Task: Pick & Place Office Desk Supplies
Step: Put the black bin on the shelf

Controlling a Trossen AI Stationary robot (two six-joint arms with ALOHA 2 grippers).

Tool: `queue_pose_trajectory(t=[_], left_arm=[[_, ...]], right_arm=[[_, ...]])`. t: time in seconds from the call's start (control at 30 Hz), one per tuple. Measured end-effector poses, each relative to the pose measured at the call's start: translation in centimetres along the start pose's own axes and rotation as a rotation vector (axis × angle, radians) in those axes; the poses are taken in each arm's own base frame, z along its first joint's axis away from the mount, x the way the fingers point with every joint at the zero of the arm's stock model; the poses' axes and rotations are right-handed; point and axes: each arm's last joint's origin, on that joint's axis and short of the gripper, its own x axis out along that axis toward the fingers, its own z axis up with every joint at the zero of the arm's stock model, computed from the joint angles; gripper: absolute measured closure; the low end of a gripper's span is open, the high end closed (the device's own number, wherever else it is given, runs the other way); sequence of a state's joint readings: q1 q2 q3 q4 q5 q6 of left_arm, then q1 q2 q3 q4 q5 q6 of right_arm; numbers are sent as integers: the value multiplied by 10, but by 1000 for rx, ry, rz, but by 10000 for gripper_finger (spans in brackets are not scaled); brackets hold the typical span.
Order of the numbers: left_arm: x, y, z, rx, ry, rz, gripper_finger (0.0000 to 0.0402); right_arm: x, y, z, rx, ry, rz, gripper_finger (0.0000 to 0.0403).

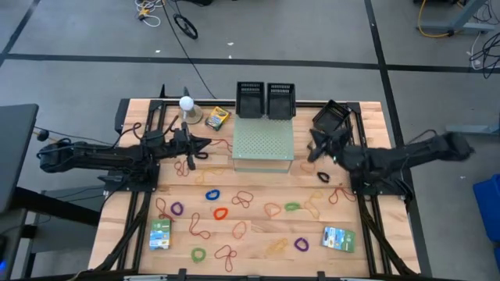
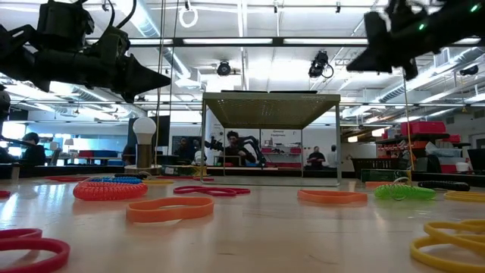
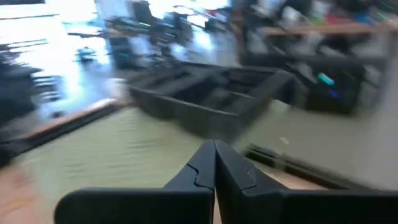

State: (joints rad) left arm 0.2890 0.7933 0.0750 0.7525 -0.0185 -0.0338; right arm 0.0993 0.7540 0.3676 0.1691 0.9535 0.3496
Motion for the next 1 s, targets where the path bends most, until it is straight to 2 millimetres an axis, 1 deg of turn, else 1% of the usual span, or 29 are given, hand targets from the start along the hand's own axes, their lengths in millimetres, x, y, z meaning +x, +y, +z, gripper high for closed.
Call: queue_pose_trajectory(t=[0.1,0.17,0.3,0.43,0.5,0.57,0.7,0.8,0.83,0.9,1.0], left_arm=[[0,0,0,0,0,0,392],[0,0,0,0,0,0,392],[0,0,0,0,0,0,392],[0,0,0,0,0,0,392],[0,0,0,0,0,0,392],[0,0,0,0,0,0,392],[0,0,0,0,0,0,392],[0,0,0,0,0,0,392],[0,0,0,0,1,0,392],[0,0,0,0,0,0,392],[0,0,0,0,0,0,392]], right_arm=[[13,-21,-2,58,71,-74,400],[20,-30,-5,83,122,-93,400],[31,-44,-9,168,202,-120,400],[35,-52,-11,253,259,-122,400],[36,-56,-12,295,307,-119,400],[34,-57,-9,288,378,-123,400],[26,-62,3,239,525,-207,400],[18,-66,20,236,594,-279,400],[16,-69,23,238,630,-301,400],[12,-76,21,285,720,-354,400],[11,-85,12,381,822,-411,400]])
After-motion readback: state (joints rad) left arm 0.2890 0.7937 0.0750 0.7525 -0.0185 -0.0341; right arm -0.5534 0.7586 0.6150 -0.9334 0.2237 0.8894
